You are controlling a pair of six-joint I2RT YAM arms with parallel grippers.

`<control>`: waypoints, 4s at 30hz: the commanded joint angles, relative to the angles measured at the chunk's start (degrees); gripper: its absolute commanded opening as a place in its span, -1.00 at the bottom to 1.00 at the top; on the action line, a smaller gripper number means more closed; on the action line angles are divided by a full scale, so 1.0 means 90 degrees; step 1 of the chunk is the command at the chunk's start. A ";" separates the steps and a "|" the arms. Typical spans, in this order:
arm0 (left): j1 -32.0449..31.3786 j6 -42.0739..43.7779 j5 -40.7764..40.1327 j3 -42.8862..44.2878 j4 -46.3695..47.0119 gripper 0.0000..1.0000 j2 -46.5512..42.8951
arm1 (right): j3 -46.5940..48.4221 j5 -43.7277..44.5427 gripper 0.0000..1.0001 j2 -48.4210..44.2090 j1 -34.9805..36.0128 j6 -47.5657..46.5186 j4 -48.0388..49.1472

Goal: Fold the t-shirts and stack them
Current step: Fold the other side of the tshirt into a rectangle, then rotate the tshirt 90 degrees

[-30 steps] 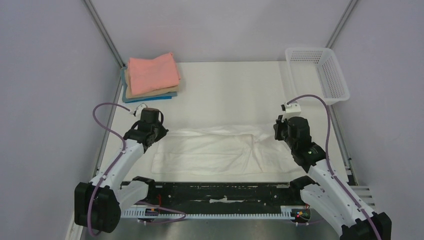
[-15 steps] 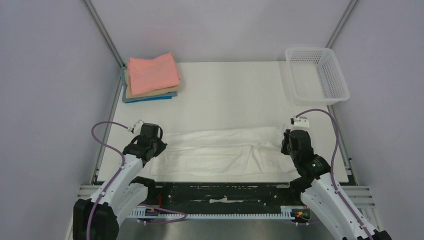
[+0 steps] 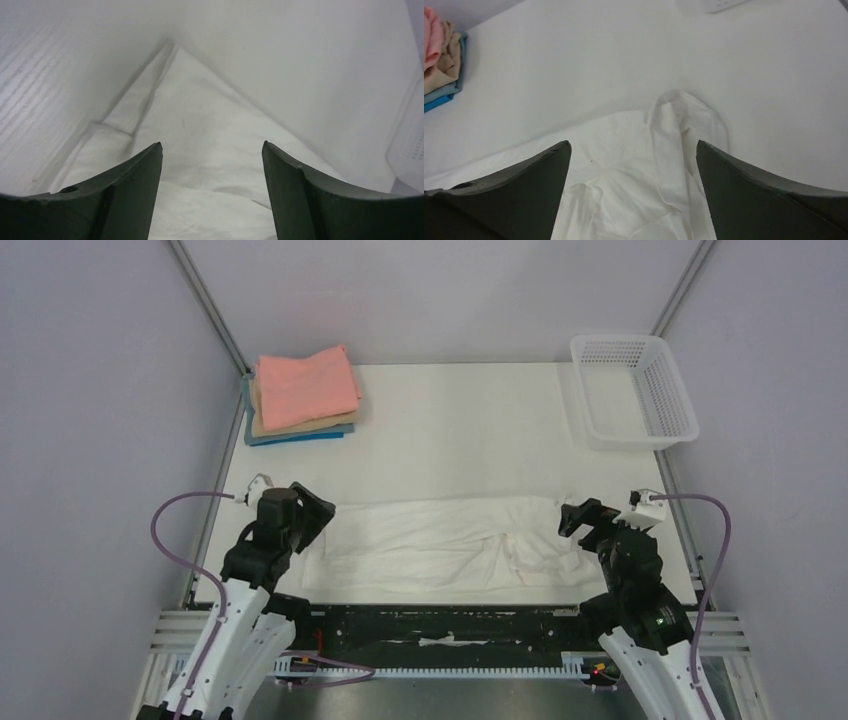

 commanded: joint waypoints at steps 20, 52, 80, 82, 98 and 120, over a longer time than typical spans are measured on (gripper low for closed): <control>-0.1721 0.0249 -0.0318 0.0137 0.2017 0.69 0.3804 | -0.0488 0.0719 0.96 0.5258 -0.0588 -0.0233 0.3171; -0.1423 0.0118 -0.0451 -0.0346 0.1669 0.72 0.3213 | 0.0656 -0.4132 0.96 0.5339 -0.2515 -0.1506 0.3693; -0.2291 -0.1700 0.0069 -0.1187 0.2393 0.71 0.2229 | 0.3527 -0.3469 0.96 1.1646 -0.1064 -0.0070 0.5921; -0.2697 -0.2105 -0.0088 -0.1228 0.2500 0.72 0.2282 | 0.4315 -0.3855 0.96 1.2336 -0.1064 0.0175 0.6060; -0.6440 -0.3619 -0.1664 0.1102 0.3200 0.75 0.5711 | 1.1039 -0.4629 0.96 1.6972 -0.0088 0.2814 0.7102; -0.6817 -0.0991 -0.1521 0.2112 0.2070 0.80 0.4534 | 0.9519 -0.3559 0.96 1.3582 0.0391 -0.0555 0.5315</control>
